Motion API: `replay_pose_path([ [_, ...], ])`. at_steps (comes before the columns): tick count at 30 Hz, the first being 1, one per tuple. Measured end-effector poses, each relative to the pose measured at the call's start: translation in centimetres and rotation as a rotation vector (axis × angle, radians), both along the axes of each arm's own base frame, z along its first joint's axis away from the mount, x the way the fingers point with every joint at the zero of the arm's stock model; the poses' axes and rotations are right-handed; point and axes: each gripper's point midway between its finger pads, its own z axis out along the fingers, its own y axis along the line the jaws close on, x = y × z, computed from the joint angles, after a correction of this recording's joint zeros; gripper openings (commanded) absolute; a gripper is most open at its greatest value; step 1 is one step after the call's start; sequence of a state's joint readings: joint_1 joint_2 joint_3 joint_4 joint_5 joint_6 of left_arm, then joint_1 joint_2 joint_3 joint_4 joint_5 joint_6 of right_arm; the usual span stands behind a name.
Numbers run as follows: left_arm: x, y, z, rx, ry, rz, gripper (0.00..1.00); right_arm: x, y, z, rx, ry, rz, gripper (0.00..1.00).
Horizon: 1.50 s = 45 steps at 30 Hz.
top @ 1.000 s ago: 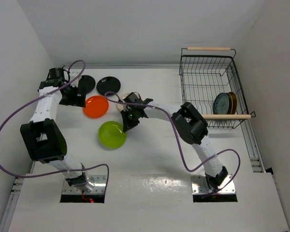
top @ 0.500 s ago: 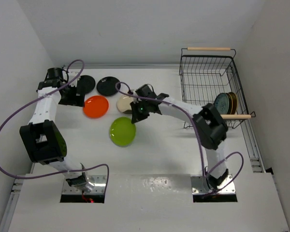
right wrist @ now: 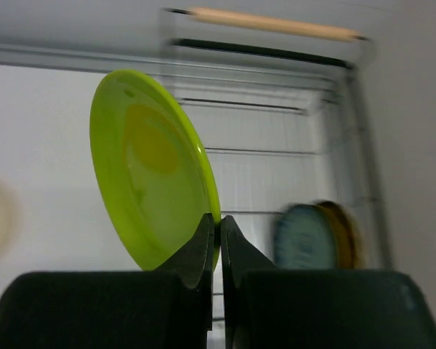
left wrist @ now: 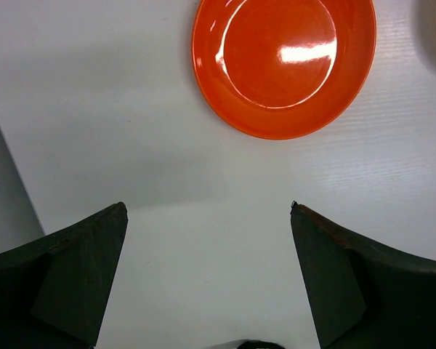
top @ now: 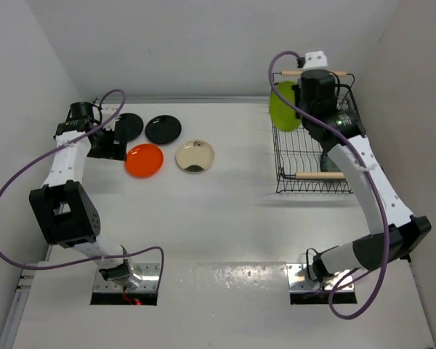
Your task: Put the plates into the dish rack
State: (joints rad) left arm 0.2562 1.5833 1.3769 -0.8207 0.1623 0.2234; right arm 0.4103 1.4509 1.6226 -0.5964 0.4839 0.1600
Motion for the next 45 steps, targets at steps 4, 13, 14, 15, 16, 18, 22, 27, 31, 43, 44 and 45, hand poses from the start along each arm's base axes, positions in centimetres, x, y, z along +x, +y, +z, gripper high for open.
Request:
replay_pose_path([
  [4, 0.0, -0.1, 0.0, -0.005, -0.001, -0.003, 0.99, -0.7, -10.3, 0.2, -0.218, 0.039, -0.277, 0.0],
  [13, 0.0, -0.2, 0.0, -0.01, -0.002, -0.007, 0.99, -1.9, -19.0, -7.6, -0.492, 0.326, -0.456, 0.0],
  [14, 0.0, -0.2, 0.0, -0.01, -0.002, -0.007, 0.99, -1.9, -19.0, -9.0, -0.504, 0.36, -0.447, 0.0],
  [15, 0.0, -0.2, 0.0, -0.011, -0.003, -0.007, 0.99, -1.9, -18.9, -10.2, -0.513, 0.39, -0.436, 0.0],
  [16, 0.0, -0.2, 0.0, -0.011, -0.003, -0.007, 0.99, -1.9, -18.8, -11.1, -0.519, 0.411, -0.428, 0.0],
  [18, 0.0, -0.2, 0.0, -0.011, -0.003, -0.007, 0.99, -2.2, -18.6, -13.2, -0.523, 0.459, -0.41, 0.0],
  [22, 0.0, -0.2, 0.0, -0.011, -0.003, -0.007, 0.99, -2.8, -18.5, -15.5, -0.536, 0.493, -0.395, 0.0],
  [27, 0.0, -0.2, 0.0, -0.011, -0.003, -0.008, 0.99, -3.6, -18.6, -17.7, -0.575, 0.532, -0.379, 0.0],
  [31, 0.1, -0.2, 0.0, -0.012, -0.003, -0.008, 0.99, -4.0, -18.6, -18.7, -0.584, 0.545, -0.376, 0.0],
  [43, 0.4, -0.9, -1.8, -0.032, 0.036, -0.09, 0.99, -2.4, -17.9, -21.1, -0.499, 0.558, -0.355, 0.25],
  [44, 0.5, -1.3, -2.4, -0.041, 0.051, -0.102, 0.99, -2.2, -17.8, -21.2, -0.494, 0.561, -0.351, 0.28],
  [45, 0.5, -1.6, -3.0, -0.053, 0.065, -0.112, 0.99, -2.1, -17.7, -21.3, -0.489, 0.566, -0.344, 0.3],
])
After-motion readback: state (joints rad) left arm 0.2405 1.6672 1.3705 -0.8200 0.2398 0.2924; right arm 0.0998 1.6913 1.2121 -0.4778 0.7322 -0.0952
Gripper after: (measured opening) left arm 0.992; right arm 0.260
